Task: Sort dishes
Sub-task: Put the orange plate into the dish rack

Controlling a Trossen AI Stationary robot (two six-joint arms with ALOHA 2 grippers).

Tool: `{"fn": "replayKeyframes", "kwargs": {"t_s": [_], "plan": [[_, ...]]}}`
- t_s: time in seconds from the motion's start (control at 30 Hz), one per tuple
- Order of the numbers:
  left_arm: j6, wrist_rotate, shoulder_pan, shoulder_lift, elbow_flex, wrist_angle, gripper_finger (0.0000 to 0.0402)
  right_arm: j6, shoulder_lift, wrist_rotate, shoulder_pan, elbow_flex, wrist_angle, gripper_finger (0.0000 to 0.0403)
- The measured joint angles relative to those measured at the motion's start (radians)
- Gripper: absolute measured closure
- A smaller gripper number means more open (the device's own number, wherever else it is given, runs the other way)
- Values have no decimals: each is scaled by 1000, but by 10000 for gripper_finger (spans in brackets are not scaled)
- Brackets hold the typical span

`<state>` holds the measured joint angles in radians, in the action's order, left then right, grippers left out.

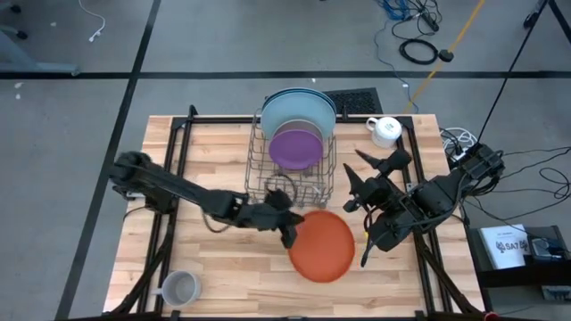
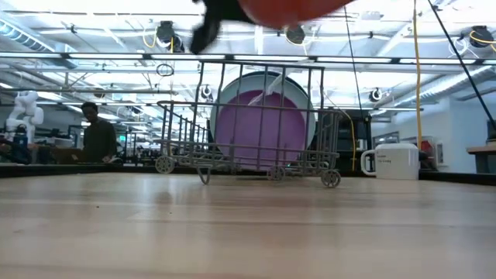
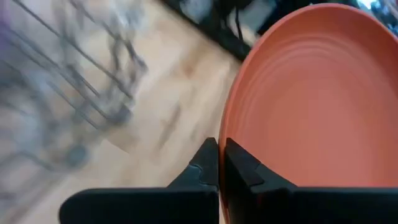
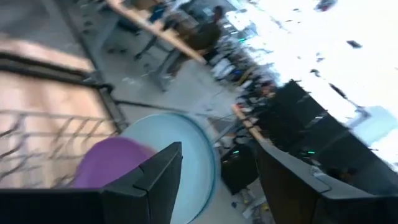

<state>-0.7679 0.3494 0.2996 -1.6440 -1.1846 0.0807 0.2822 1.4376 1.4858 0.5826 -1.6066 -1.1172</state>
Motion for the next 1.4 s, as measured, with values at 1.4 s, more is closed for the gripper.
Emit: {"fn": "replayKeyframes", "kwargs": {"t_s": [1.4], "plan": [[1221, 808, -304, -34, -61, -164, 402, 49, -4, 84, -8, 0, -47, 204]]}}
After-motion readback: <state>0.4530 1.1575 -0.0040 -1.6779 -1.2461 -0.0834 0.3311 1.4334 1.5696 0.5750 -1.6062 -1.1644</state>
